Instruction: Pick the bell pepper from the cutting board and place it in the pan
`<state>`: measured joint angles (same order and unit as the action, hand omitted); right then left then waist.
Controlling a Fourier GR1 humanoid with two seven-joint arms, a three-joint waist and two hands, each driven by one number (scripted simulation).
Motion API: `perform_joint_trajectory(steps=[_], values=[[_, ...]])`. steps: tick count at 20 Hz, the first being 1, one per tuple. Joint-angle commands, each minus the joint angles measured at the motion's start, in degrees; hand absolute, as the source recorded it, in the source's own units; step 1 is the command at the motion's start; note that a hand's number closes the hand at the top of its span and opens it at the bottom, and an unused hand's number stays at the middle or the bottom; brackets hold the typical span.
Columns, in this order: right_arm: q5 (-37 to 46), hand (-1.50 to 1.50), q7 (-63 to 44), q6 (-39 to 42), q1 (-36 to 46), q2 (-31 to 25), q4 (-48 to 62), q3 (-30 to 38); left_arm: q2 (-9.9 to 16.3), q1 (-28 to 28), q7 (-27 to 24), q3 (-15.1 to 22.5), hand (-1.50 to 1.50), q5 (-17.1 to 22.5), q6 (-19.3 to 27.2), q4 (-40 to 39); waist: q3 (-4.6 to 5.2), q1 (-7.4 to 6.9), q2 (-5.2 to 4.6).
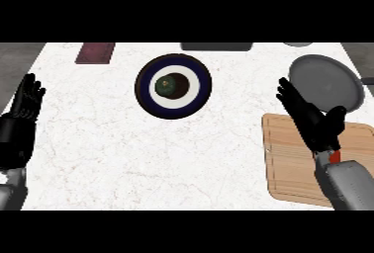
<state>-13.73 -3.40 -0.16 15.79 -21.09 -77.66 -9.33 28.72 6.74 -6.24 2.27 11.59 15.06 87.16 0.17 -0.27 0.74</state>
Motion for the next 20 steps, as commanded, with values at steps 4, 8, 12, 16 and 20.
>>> perform_joint_trajectory(steps=[4, 8, 12, 16, 20], values=[[-4.2, -1.5, -5.5, 0.4, 0.8, -11.7, 10.5, 14.0, -0.7, -0.2, 5.9, 7.1, 0.0, -1.8, -4.1, 2.2, -0.3, 1.38, -1.11], [19.3, 1.5, -5.7, -2.1, -5.6, -27.4, 15.5, 2.7, -1.3, -1.0, 6.4, 9.2, 0.0, -0.7, -6.8, 1.4, 0.87, 1.04, -3.4], [15.8, -1.5, 2.3, -21.7, -7.7, -15.3, 23.1, 12.8, -2.8, 1.6, 11.6, 12.0, 0.0, -0.2, -8.5, 1.6, -0.36, 1.26, -1.1], [14.7, -1.5, 6.9, -16.5, -10.3, -13.5, 25.9, 14.2, -4.9, 4.8, 16.1, 11.1, 0.0, -2.1, -9.7, 1.8, -0.2, 0.43, -0.77], [20.0, -1.5, -7.0, -8.7, -9.6, -21.3, 19.7, 6.7, -4.1, 3.4, 13.9, 10.5, 0.0, -1.4, -10.5, 1.2, -0.07, 0.4, -0.69]])
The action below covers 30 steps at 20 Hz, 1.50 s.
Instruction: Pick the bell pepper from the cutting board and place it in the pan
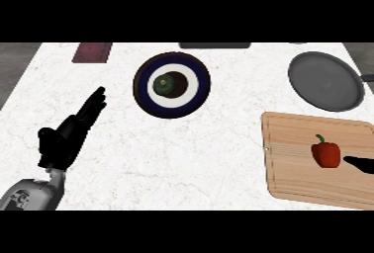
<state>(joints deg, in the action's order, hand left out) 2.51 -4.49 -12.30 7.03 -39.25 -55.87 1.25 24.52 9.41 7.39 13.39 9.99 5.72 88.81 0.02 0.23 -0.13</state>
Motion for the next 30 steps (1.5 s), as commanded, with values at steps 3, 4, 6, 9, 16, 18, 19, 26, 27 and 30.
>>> perform_joint_trajectory(steps=[3, 4, 6, 9, 16, 18, 19, 26, 27, 30], values=[[7.0, -1.5, -14.5, 8.7, 3.2, -8.3, -3.7, -6.9, 0.0, -1.1, -0.5, 0.2, 0.0, -0.8, -1.2, 0.2, 0.14, -0.73, 0.17], [6.9, -1.5, -18.0, 10.9, 5.3, -7.1, -3.4, -8.0, -0.8, 0.1, 1.7, 0.9, 0.0, -1.7, -0.3, 1.3, 0.08, -0.92, 0.13], [6.9, -1.5, -23.4, 18.6, 8.3, -10.6, -4.7, -10.1, -1.3, 0.8, 1.6, 0.9, 0.0, -1.2, -0.7, 0.0, 0.17, -1.13, 0.07], [5.3, -1.5, -28.9, 29.8, 12.3, -11.2, -2.5, -13.1, 0.0, 2.1, 2.7, 0.5, 0.0, -1.2, -1.8, 1.2, 0.11, -2.31, -0.22], [-0.7, -1.5, -43.9, 46.2, 23.6, -4.3, 0.3, -15.1, -1.6, 1.3, 2.4, -0.1, 0.0, -1.8, -1.5, 0.9, 0.04, -1.61, -0.04], [-0.6, -1.5, -46.1, 48.2, 25.4, -2.9, 2.2, -14.9, -3.4, 3.0, 4.0, 0.1, 0.0, -3.5, 0.3, 0.0, 0.01, -1.01, -0.02], [0.6, -1.5, -46.2, 47.5, 26.5, -1.4, 4.5, -14.6, -2.8, -0.9, -1.1, -0.4, 0.0, -3.1, -1.8, 0.4, 0.01, -1.23, -0.03], [5.7, -1.5, -50.4, 45.6, 23.8, 1.3, 0.4, -15.8, -3.4, -3.0, 1.9, -1.5, 0.0, -5.0, -2.6, 3.1, 0.0, -0.46, 0.2], [5.9, -1.5, -51.1, 45.8, 25.4, 2.3, 1.9, -14.6, -4.4, -1.8, 4.3, -2.1, 0.0, -4.5, -2.3, 4.5, -0.01, -0.55, 0.16], [6.7, -1.5, -53.1, 46.4, 22.6, 1.7, -1.4, -15.6, -4.6, -2.9, 0.6, -2.5, 0.0, -5.6, -3.3, 1.1, 0.02, -0.29, 0.18]])
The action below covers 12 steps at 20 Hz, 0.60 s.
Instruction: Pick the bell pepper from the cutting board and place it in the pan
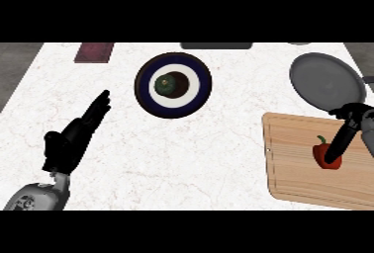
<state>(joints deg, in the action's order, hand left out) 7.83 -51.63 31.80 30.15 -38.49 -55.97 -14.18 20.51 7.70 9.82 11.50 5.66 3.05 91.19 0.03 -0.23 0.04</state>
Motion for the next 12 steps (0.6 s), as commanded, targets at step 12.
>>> perform_joint_trajectory(steps=[12], values=[[9.6, -1.5, 0.8, -1.0, -6.5, 3.8, -0.6, 2.8, -1.5, 3.6, 2.0, -6.7, 0.0, -1.2, -5.1, -2.1, -0.02, 0.32, -0.04]])
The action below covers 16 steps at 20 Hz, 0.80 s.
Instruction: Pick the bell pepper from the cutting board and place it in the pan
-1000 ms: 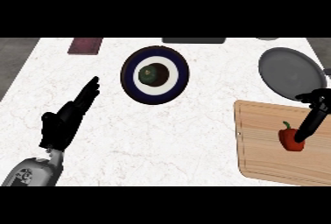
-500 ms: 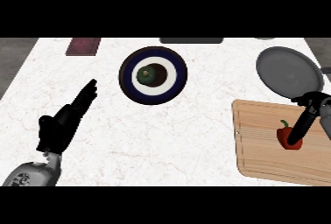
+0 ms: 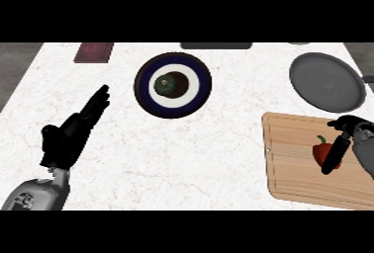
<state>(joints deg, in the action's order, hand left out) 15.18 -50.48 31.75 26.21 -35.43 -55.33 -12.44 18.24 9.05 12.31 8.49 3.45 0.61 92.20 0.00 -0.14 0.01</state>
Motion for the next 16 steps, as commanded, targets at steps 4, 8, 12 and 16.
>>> perform_joint_trajectory(steps=[4, 8, 12, 16], values=[[5.5, -1.5, 1.6, -0.8, -3.9, 2.5, -0.3, 2.7, -1.2, -0.7, -2.0, -3.1, 0.0, -1.9, -3.0, -1.8, 0.01, 0.11, 0.01], [6.9, 1.5, 12.6, 3.0, -2.0, -0.1, 6.1, 2.2, -3.3, -0.2, -0.2, -0.8, 0.0, -2.6, -2.8, -1.4, -0.03, -0.26, -0.13], [6.2, 1.5, 9.1, 6.2, -3.6, 2.4, 2.2, 1.9, -1.6, -1.5, -2.1, -4.0, 0.0, -1.9, -4.2, -1.1, 0.01, 0.05, 0.0], [7.8, 1.5, 9.5, 2.6, -4.5, 5.8, 2.2, 1.7, -4.1, 1.5, 0.2, -2.4, 0.0, -3.7, -2.8, -2.7, 0.0, 0.29, -0.03]])
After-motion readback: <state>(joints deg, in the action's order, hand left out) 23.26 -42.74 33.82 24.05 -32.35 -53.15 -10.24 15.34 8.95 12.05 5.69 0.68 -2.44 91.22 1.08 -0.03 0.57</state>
